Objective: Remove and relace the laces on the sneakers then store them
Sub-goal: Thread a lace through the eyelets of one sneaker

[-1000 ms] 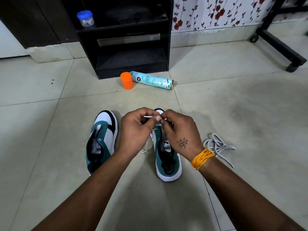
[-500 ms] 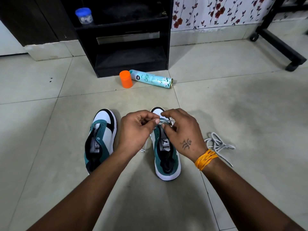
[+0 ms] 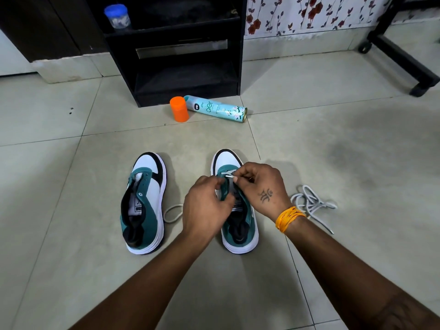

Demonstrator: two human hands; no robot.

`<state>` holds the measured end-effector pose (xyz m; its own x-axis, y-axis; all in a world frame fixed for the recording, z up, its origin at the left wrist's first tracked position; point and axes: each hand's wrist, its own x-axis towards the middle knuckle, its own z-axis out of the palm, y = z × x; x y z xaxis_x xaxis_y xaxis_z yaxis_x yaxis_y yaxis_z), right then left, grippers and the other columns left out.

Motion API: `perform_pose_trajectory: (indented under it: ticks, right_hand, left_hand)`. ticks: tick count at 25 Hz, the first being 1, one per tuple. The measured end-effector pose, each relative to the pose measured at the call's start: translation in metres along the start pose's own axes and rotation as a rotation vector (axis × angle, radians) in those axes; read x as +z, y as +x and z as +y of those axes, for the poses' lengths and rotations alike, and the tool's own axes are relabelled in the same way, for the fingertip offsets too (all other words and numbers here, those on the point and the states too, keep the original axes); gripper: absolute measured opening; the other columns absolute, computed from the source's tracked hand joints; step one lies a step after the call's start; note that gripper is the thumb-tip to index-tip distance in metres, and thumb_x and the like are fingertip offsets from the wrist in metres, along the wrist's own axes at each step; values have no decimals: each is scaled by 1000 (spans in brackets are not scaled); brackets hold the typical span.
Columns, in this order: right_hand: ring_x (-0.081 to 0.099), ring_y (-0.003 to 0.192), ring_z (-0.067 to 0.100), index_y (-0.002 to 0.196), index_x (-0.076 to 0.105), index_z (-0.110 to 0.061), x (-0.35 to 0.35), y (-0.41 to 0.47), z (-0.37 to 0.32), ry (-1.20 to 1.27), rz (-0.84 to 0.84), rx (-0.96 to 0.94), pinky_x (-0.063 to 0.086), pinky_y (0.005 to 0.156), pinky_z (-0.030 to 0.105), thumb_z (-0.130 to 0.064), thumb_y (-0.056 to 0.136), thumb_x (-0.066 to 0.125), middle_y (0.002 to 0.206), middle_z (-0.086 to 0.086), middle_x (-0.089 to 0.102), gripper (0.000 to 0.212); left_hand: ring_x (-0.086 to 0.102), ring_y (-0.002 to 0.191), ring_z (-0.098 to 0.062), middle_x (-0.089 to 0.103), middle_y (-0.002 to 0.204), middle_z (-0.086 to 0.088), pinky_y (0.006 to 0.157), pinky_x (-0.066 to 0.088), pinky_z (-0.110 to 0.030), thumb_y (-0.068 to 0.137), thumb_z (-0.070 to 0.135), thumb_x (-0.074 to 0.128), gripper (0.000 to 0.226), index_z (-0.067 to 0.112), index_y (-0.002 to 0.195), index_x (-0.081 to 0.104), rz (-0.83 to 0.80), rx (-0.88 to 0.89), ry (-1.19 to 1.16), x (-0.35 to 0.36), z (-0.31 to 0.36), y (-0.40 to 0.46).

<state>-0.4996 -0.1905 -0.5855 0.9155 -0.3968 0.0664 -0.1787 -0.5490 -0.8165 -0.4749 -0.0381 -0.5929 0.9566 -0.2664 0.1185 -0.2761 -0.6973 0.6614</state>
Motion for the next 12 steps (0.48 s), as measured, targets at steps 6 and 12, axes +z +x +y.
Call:
perform_pose_trajectory:
  ticks: [6,12]
  right_hand:
    - [66,79,12,81,74,-24,7,-2,-3,-135,-30,-148,53,72,29,-16,77,69,81,-8,70,11]
    - [64,82,26,84,71,-17,17,-4,-5,-267,63,-180,39,78,24,-15,80,70,83,3,64,5]
  left_hand:
    - [69,81,-5,76,92,18,75,52,-24,87,22,66,20,28,99,81,56,-228,-218,-4,3,5]
    - [67,75,7,75,85,22,66,47,-7,88,18,66,22,29,97,82,51,-267,-328,-2,-2,6]
